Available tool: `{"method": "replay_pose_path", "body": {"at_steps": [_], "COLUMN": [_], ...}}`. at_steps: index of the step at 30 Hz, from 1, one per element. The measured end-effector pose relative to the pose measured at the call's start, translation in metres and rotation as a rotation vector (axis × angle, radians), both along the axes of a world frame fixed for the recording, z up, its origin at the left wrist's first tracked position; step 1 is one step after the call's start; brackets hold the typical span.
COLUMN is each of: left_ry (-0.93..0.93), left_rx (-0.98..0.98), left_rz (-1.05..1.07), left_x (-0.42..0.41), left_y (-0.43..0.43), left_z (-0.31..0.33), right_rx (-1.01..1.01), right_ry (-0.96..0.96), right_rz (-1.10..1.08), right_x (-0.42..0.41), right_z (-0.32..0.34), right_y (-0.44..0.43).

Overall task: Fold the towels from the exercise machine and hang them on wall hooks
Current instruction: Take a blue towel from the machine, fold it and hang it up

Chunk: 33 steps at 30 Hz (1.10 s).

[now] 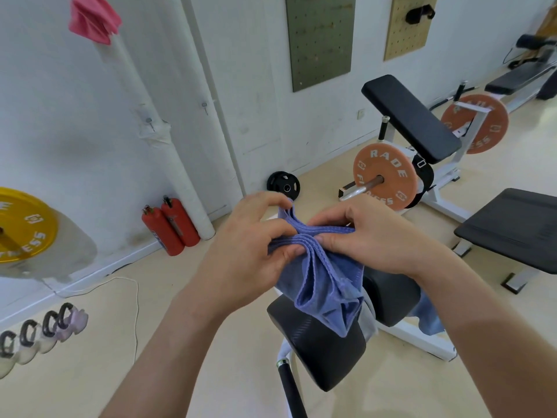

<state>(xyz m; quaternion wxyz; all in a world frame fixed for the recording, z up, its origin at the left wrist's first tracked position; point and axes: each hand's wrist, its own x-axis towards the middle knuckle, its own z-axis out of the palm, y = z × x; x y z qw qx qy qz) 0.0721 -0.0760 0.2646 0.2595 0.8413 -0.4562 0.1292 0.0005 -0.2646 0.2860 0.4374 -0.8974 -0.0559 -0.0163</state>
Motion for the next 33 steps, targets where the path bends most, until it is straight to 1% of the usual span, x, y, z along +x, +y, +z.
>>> {"method": "replay_pose_path", "body": {"at_steps": [2,4,6,8,10,11,12,14,15,16,18,21,24,27,30,33], "left_ry": [0.062,0.166,0.232,0.244,0.247,0.249,0.254,0.259,0.254,0.243,0.213,0.17,0.184,0.208,0.139,0.082], "left_rx": [0.014,0.02,0.051,0.073,0.078,0.086,0.098,0.123,0.135,0.148,0.165,0.178,0.193,0.2,0.232,0.239], "left_rz": [-0.047,-0.088,-0.098,-0.107,-0.109,-0.106,-0.103,-0.108,-0.111,-0.112,-0.109,-0.109,-0.123,-0.147,-0.146,-0.101], "left_x": [0.001,0.004,0.008,0.01,0.011,0.012,0.013,0.015,0.016,0.016,0.016,0.016,0.017,0.019,0.019,0.018], "left_y": [0.002,0.003,0.004,0.004,0.005,0.006,0.007,0.007,0.007,0.007,0.007,0.008,0.008,0.01,0.01,0.013], "left_z": [0.005,0.012,0.016,0.019,0.023,0.023,0.024,0.024,0.024,0.024,0.024,0.024,0.024,0.025,0.023,0.023], "right_rx": [0.001,-0.011,-0.036,-0.031,0.034,0.033,-0.042,-0.392,-0.566,-0.685,-0.784,-0.772,-0.714,-0.542,-0.399,-0.394], "right_ry": [-0.002,-0.016,-0.025,-0.049,-0.078,-0.079,-0.079,-0.107,-0.158,-0.216,-0.3,-0.396,-0.411,-0.324,-0.22,-0.168], "right_rz": [0.03,0.051,0.064,0.056,0.032,0.017,0.017,0.047,0.057,0.049,0.004,-0.079,-0.071,0.001,0.003,-0.029], "right_x": [-0.001,-0.001,0.0,0.001,-0.001,-0.004,-0.007,-0.011,-0.012,-0.011,-0.007,-0.001,0.001,0.004,0.006,0.008], "right_z": [0.001,0.003,0.003,0.005,0.007,0.01,0.012,0.015,0.015,0.013,0.008,0.0,-0.001,0.003,0.004,0.005], "right_y": [0.001,0.003,0.005,0.008,0.011,0.012,0.014,0.019,0.023,0.027,0.031,0.031,0.031,0.03,0.025,0.018]}}
